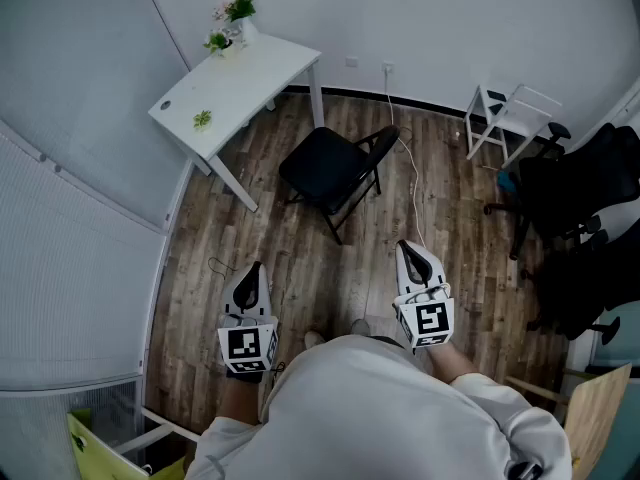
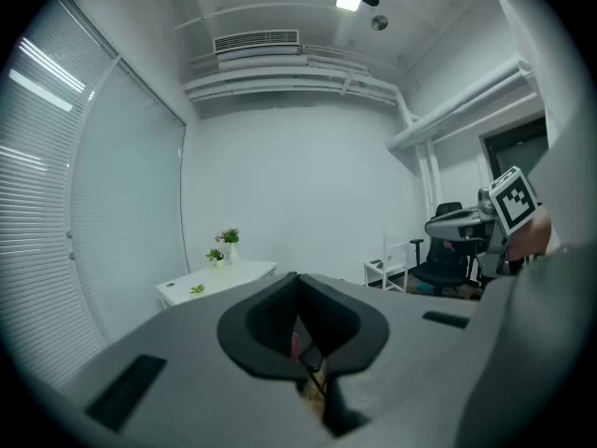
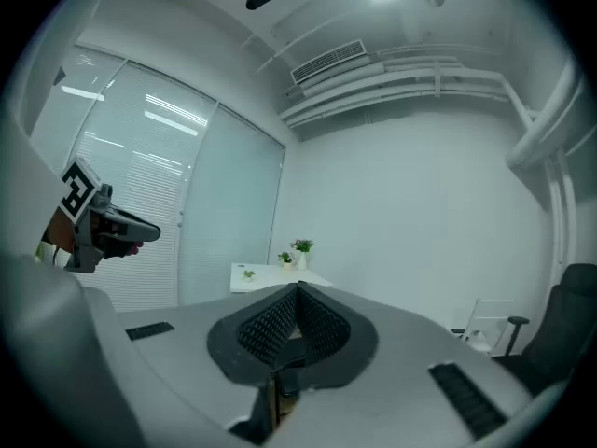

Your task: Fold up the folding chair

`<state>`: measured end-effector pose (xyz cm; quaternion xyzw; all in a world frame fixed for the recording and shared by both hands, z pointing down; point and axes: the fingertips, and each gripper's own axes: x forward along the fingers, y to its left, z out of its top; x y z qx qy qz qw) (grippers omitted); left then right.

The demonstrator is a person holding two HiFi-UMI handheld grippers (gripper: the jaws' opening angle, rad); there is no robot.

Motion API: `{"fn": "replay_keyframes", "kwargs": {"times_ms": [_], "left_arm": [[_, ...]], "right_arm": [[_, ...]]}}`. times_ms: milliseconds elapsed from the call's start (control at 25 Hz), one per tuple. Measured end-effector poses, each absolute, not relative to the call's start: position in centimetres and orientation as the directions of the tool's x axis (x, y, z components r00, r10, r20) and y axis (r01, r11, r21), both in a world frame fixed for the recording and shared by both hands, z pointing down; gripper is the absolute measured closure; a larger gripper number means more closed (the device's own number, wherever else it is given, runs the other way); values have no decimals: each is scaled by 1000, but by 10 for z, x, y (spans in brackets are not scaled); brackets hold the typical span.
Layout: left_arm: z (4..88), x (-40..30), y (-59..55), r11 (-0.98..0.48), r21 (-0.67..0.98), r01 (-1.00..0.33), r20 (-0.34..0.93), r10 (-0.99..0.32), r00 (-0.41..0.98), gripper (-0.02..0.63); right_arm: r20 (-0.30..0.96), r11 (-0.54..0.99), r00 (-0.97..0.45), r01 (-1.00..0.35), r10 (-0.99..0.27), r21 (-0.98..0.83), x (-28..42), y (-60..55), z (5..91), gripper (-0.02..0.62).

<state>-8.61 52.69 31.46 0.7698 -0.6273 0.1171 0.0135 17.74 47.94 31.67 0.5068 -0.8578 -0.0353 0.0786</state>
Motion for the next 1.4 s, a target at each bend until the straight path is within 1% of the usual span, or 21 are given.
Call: {"fn": "replay_keyframes", "kwargs": {"times_ms": [360, 480, 520, 560, 600, 640, 720, 760, 840, 1080, 1280, 1400], "left_arm": [[323, -85, 536, -202, -117, -972, 201, -964, 176, 597], [319, -84, 536, -214, -111, -971, 182, -964, 192, 594], [319, -83, 535, -225, -103, -969, 181, -962, 204, 567], [318, -82, 533, -235, -93, -968, 182, -959, 216, 444], [317, -82, 531, -242, -84, -967, 184, -957, 224, 367], [316, -83, 529, -242, -81, -967, 184, -957, 224, 326], [313, -87, 524, -227, -89, -970, 181, -961, 208, 289], [313, -88, 522, -219, -93, -971, 181, -963, 200, 275], [314, -89, 517, -210, -97, -973, 188, -964, 189, 273], [327, -89, 508, -167, -100, -981, 215, -966, 142, 273], [350, -92, 505, -147, -91, -985, 263, -958, 119, 274], [359, -107, 489, -137, -75, -988, 278, -954, 111, 275]], "right_arm": [[101, 487, -477, -862, -873, 139, 179, 485, 321, 583], [67, 483, -479, -864, -875, 142, 183, 485, 315, 581], [52, 482, -480, -864, -876, 145, 185, 485, 312, 581], [43, 484, -483, -863, -875, 145, 186, 483, 309, 538], [40, 487, -487, -862, -873, 144, 188, 481, 308, 394], [38, 488, -488, -861, -872, 143, 190, 478, 306, 342], [37, 486, -486, -861, -873, 150, 196, 475, 306, 279], [49, 488, -486, -859, -872, 154, 198, 474, 307, 275], [74, 493, -488, -857, -870, 151, 203, 471, 312, 275], [62, 519, -515, -845, -855, 128, 213, 457, 331, 282], [94, 548, -540, -827, -836, 126, 208, 440, 350, 295], [102, 554, -544, -822, -833, 132, 196, 424, 353, 299]]}}
